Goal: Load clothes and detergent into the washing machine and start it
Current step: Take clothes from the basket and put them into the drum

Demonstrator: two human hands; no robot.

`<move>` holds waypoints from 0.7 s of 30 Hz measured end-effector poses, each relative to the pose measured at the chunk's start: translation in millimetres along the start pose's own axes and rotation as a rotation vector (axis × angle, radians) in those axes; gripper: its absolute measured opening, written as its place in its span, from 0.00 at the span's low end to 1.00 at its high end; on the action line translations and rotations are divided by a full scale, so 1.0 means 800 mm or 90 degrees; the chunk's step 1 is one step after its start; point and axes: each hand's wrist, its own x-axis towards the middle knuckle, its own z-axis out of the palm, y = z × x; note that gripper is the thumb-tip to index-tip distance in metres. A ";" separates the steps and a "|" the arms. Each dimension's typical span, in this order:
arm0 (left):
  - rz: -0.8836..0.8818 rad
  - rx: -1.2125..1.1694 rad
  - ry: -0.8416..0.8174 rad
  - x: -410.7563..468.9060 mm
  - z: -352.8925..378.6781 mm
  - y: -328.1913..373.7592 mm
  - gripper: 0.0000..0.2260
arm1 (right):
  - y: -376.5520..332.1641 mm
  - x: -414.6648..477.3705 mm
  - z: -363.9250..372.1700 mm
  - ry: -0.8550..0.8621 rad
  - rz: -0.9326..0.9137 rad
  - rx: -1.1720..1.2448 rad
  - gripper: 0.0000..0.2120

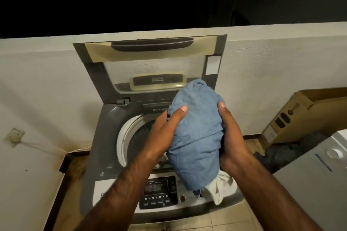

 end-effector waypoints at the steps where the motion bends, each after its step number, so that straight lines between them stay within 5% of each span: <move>1: -0.012 -0.010 0.011 0.011 -0.015 -0.002 0.19 | 0.005 0.016 0.012 0.001 0.009 0.000 0.28; 8: -0.126 -0.040 0.092 0.082 -0.100 -0.051 0.18 | 0.062 0.130 0.061 0.009 0.100 -0.020 0.28; 13: -0.318 -0.042 0.133 0.135 -0.115 -0.120 0.39 | 0.102 0.191 0.047 0.077 0.169 -0.017 0.26; 16: -0.370 -0.060 0.106 0.154 -0.115 -0.156 0.26 | 0.128 0.224 0.026 0.126 0.209 -0.023 0.28; 21: -0.455 -0.089 0.061 0.188 -0.108 -0.218 0.18 | 0.166 0.273 -0.009 0.200 0.257 -0.041 0.26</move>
